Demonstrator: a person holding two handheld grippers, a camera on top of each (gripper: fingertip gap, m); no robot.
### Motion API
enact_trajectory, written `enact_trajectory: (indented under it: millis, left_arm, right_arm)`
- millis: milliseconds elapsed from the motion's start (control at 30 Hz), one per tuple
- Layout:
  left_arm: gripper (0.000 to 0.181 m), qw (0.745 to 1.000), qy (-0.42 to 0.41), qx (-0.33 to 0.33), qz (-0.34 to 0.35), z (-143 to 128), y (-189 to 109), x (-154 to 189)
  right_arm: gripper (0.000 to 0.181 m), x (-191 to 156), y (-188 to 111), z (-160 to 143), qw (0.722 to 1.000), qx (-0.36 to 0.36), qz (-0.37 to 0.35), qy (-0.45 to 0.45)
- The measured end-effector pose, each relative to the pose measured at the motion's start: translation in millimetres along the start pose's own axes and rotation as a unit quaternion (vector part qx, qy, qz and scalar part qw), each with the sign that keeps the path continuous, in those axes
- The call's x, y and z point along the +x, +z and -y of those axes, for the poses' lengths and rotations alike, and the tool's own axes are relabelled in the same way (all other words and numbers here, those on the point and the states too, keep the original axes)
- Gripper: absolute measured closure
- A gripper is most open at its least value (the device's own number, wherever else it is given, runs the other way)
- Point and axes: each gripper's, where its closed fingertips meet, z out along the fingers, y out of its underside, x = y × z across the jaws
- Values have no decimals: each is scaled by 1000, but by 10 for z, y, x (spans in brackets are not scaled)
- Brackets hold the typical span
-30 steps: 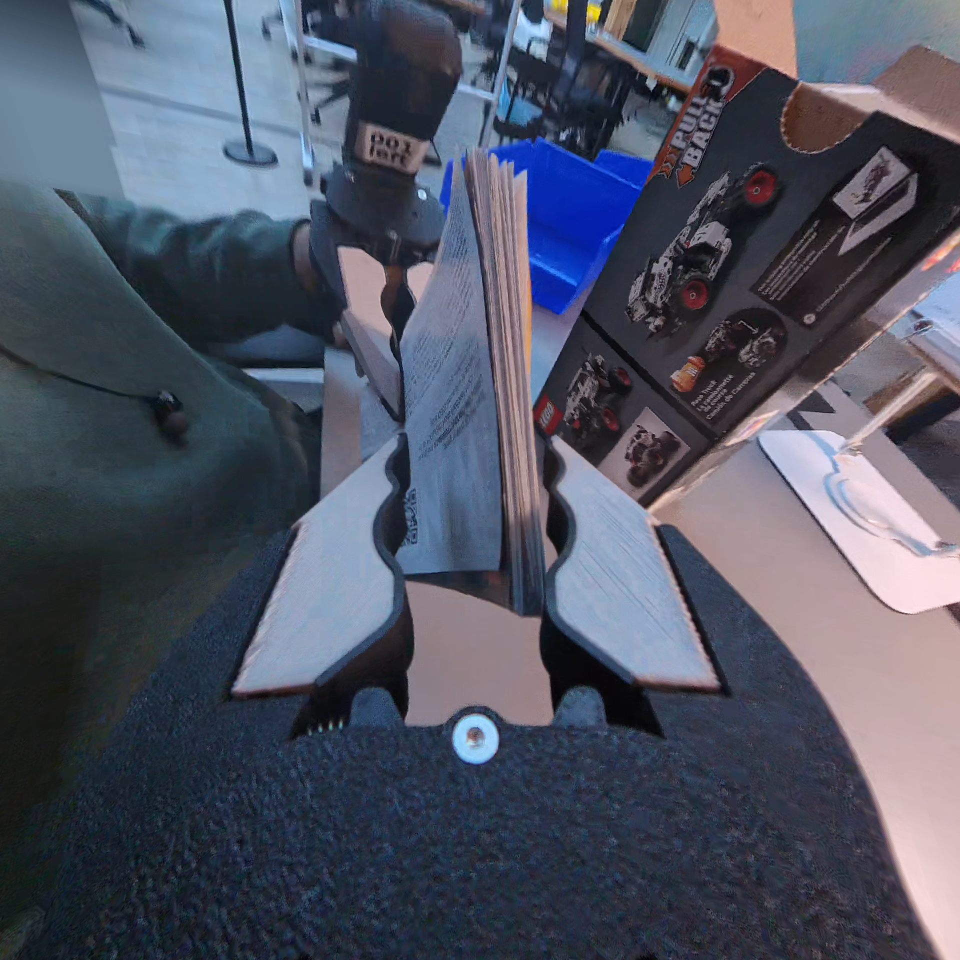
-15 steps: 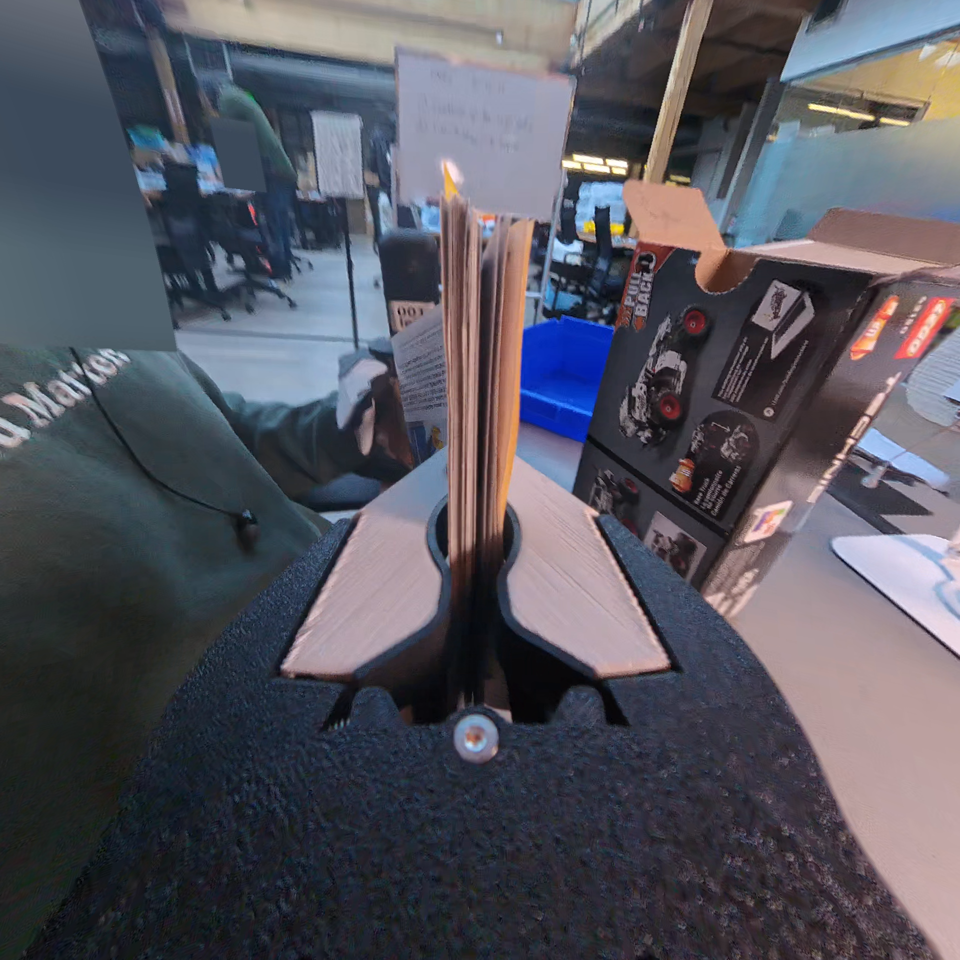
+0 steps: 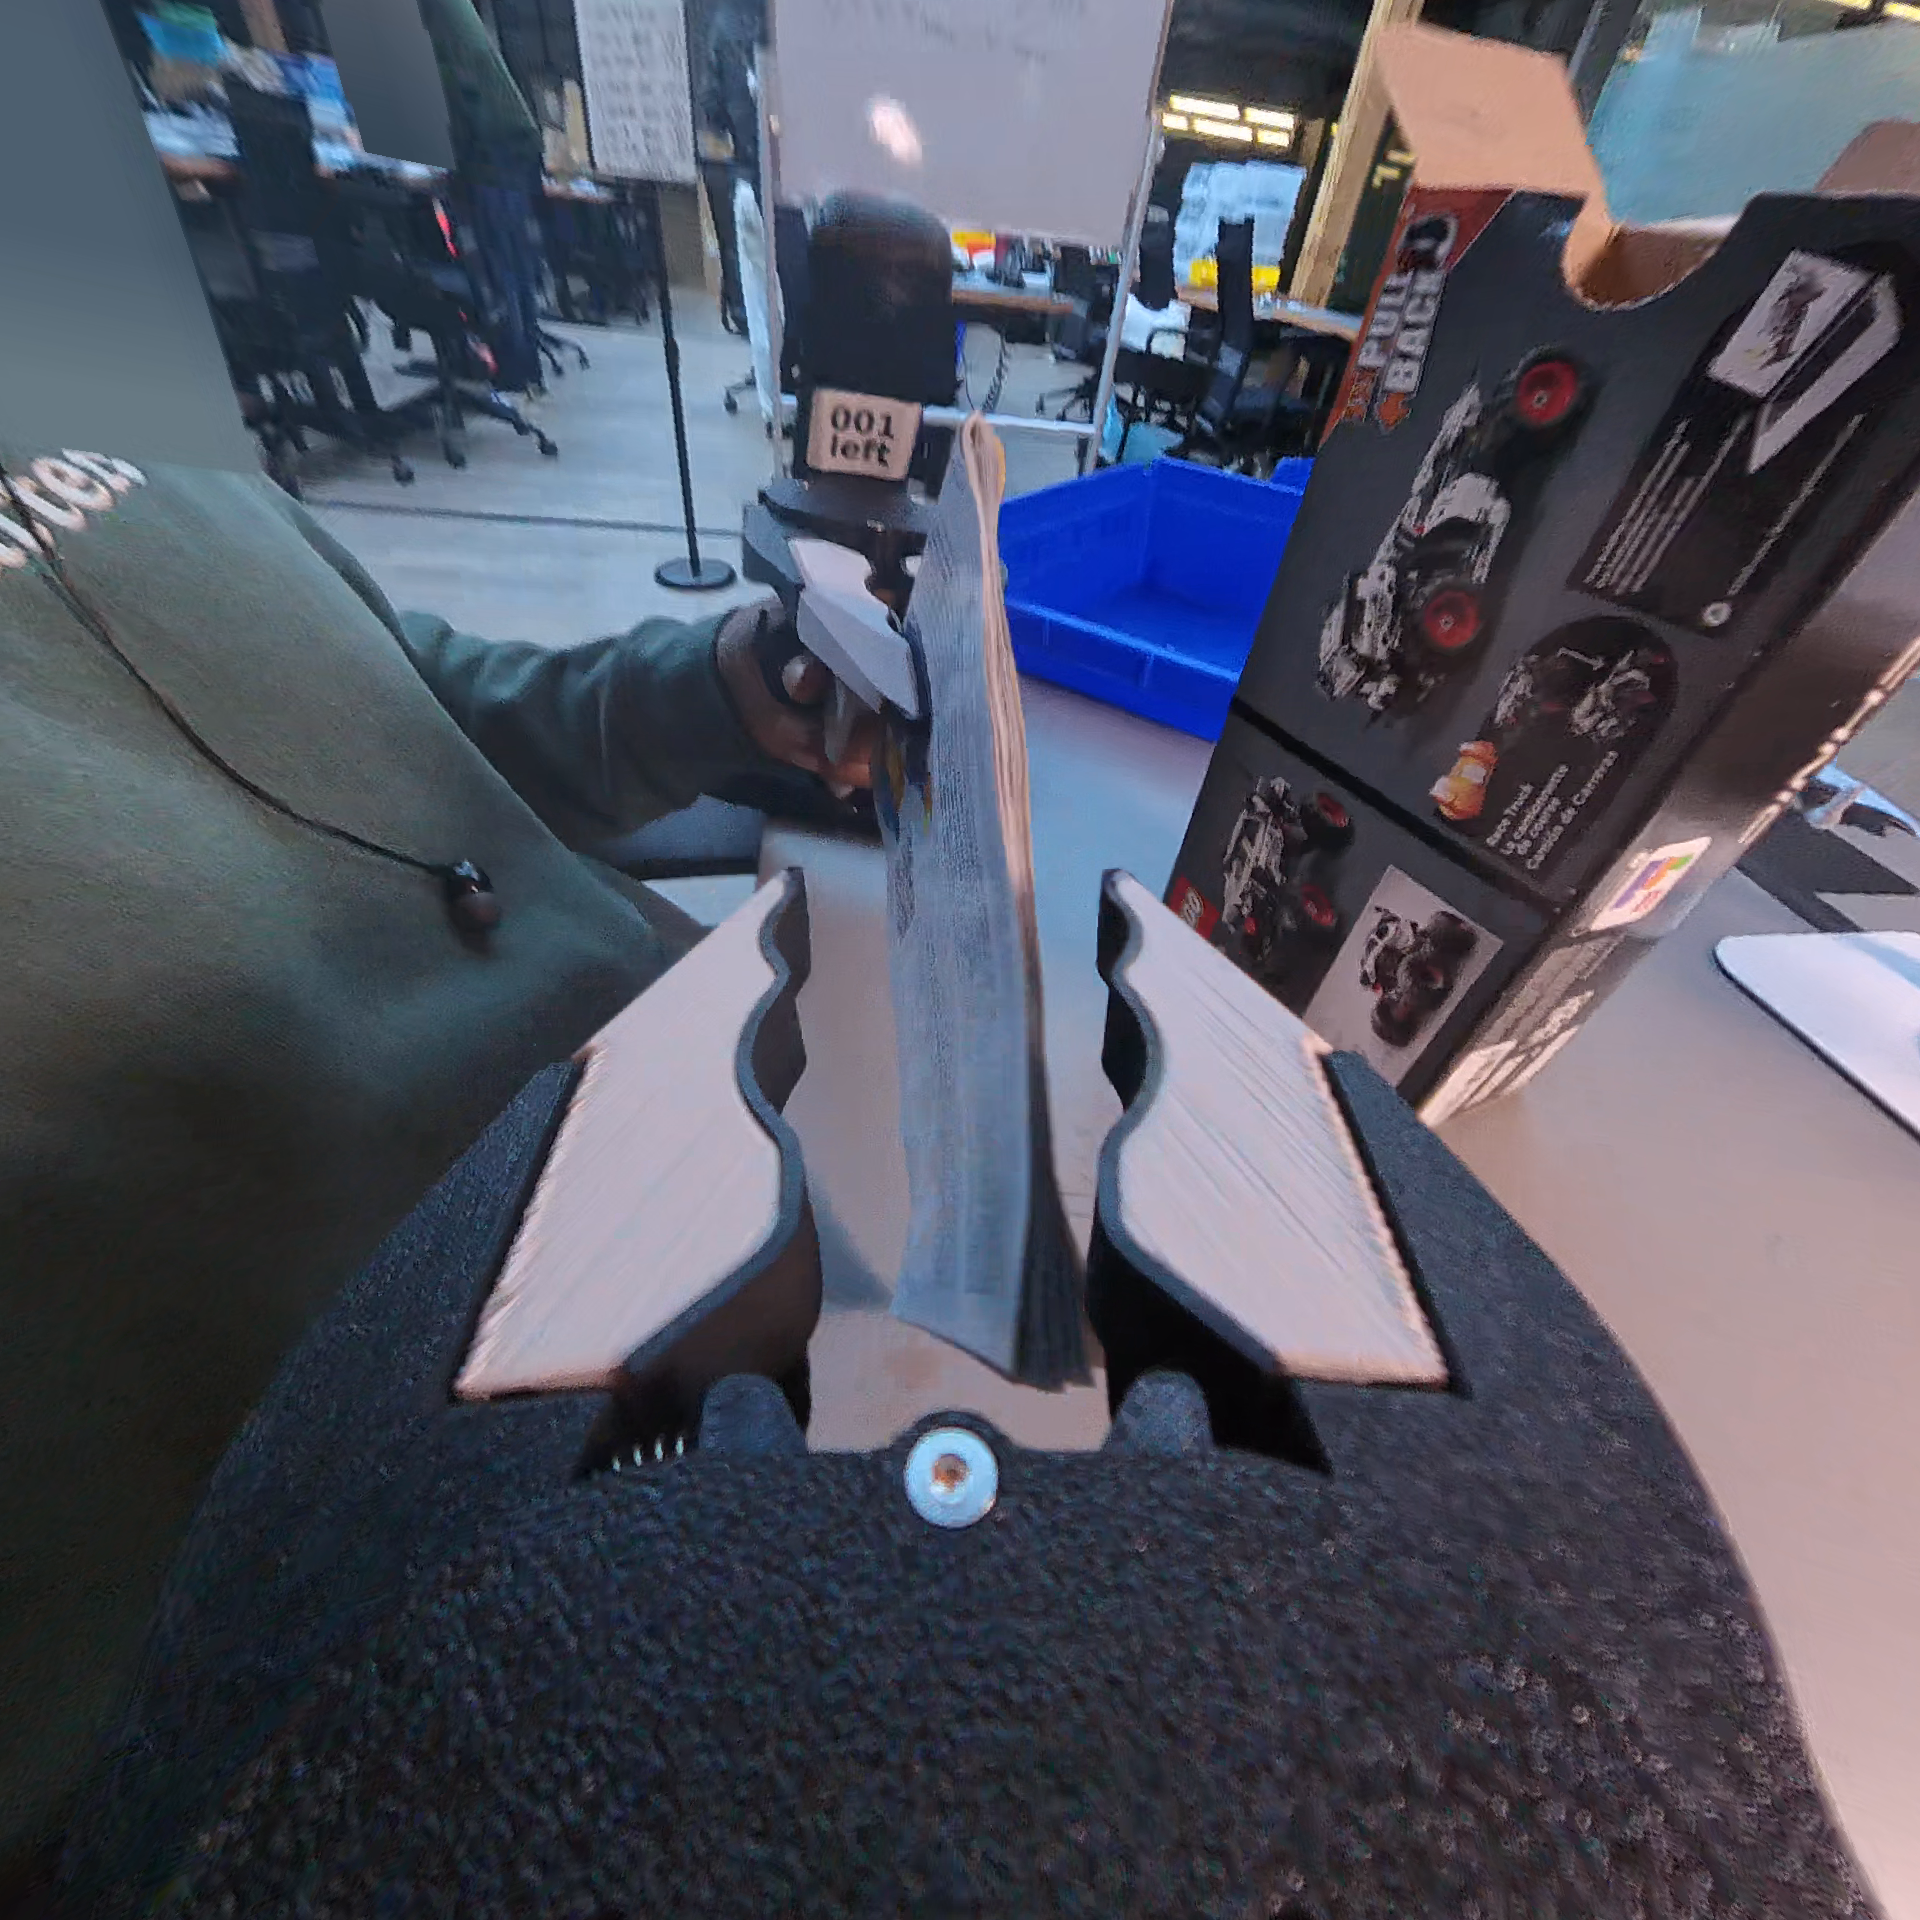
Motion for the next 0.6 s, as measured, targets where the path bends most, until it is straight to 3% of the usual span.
enact_trajectory:
  millis: [133,300,500,533,600]
  left_arm:
    - [181,1000,-3,22,1,56,-26,3]
    - [181,995,-6,93,-23,311,-152,71]
    - [181,984,-13,166,-63,580,-225,196]
    - [181,983,-15,170,-67,592,-212,213]
    - [181,984,-12,170,-58,600,-190,207]
  right_arm:
    - [123,21,136,-134,1000,-24,-16,-5]
    - [120,229,83,-66,994,65,-50,72]
    - [119,24,163,145,985,136,-4,102]
    - [125,-1,197,181,986,140,-6,89]
    - [179,-23,198,288,986,154,-11,53]
